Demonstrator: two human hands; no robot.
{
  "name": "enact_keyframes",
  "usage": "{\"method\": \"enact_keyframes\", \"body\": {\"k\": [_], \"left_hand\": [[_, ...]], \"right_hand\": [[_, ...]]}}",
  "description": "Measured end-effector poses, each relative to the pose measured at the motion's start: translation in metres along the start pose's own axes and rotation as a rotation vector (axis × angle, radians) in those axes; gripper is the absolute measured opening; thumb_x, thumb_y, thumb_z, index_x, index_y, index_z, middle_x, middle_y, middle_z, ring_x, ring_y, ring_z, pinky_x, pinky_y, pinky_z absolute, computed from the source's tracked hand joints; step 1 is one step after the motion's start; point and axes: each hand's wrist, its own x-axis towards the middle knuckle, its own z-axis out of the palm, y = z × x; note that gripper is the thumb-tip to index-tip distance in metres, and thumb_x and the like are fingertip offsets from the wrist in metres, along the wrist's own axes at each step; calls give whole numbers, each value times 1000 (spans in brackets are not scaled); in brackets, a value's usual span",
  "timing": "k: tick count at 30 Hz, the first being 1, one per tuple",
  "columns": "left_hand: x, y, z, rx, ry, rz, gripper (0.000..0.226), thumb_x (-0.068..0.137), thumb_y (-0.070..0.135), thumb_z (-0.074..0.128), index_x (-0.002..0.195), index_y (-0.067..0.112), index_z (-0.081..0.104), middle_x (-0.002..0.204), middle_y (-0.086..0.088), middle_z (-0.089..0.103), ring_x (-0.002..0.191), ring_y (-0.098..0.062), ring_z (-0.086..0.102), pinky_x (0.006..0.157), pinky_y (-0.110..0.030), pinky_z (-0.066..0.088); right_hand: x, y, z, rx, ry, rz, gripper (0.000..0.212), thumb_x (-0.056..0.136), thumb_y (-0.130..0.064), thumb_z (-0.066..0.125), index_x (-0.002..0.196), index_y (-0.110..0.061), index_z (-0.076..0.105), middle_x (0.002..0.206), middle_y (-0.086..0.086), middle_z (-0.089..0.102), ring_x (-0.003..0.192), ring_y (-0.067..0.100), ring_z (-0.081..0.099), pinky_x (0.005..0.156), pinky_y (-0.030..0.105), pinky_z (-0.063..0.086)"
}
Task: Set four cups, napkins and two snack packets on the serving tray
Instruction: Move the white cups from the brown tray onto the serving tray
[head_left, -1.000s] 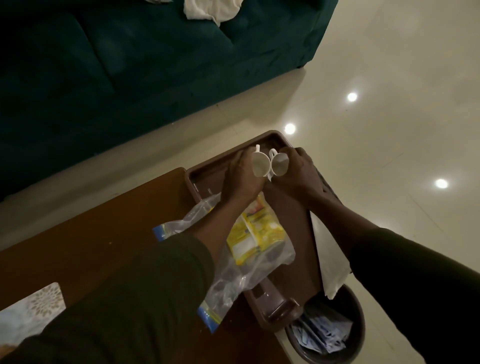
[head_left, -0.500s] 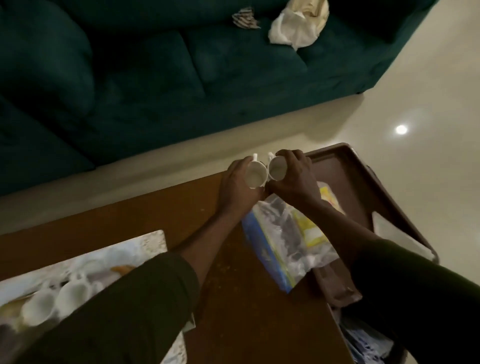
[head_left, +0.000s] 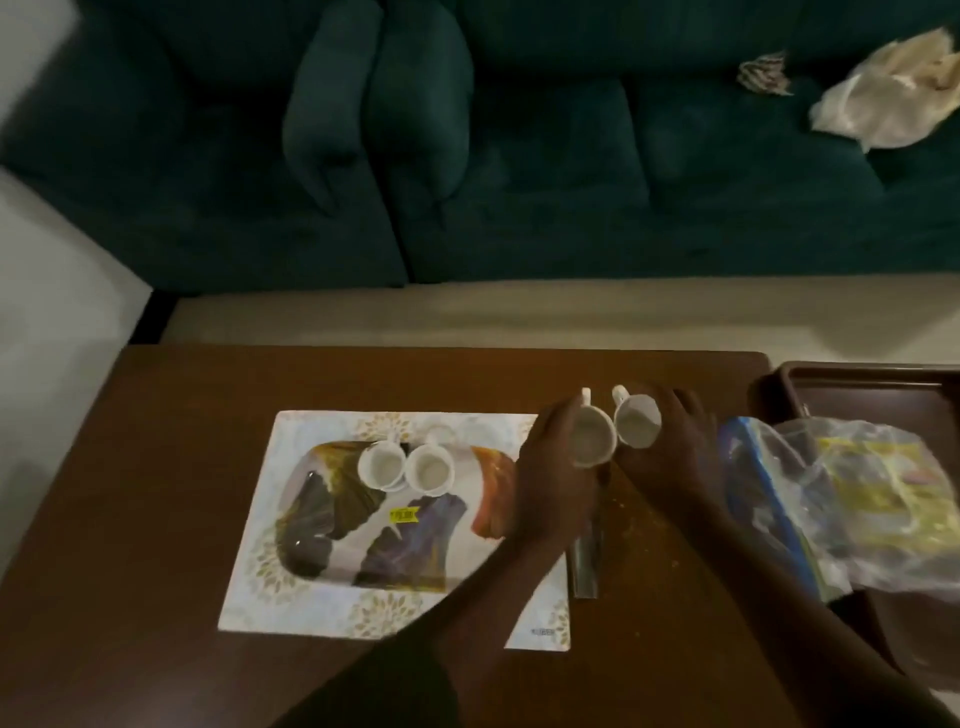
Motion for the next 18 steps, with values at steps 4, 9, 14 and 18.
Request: {"method": "enact_keyframes", "body": {"k": [4, 9, 14, 18], "left_hand": [[-26, -24, -46, 20, 57, 16, 65, 75, 19, 78, 134, 17, 52, 130, 4, 61, 118, -1, 52, 96, 0, 33], [-53, -68, -96, 130, 66, -59, 69, 74, 25, 79, 136, 21, 48, 133, 7, 57, 120, -1, 50, 97, -9, 36], [-86, -131, -135, 263, -41, -171, 64, 78, 25, 74, 137, 24, 48, 132, 0, 57, 122, -18, 56, 95, -28, 47], [-94, -167, -157, 335, -48, -271, 60, 77, 22, 75, 134, 27, 55, 133, -4, 51, 116, -24, 58, 90, -40, 55]], "right_hand": [[-30, -45, 21, 22, -32, -45, 63, 64, -11, 81, 121, -10, 55, 123, 11, 57, 114, 30, 47, 93, 39, 36], [-57, -86, 65, 45, -179, 11, 71, 65, -15, 79, 129, -13, 50, 130, 7, 52, 120, 27, 43, 96, 39, 42], [-101, -91, 120, 11, -307, -20, 81, 74, -19, 75, 143, -17, 33, 148, 4, 39, 133, 26, 40, 98, 34, 46], [-116, -88, 150, -49, -389, -41, 67, 72, -21, 75, 132, -13, 45, 140, 5, 43, 129, 25, 42, 87, 33, 52]]}}
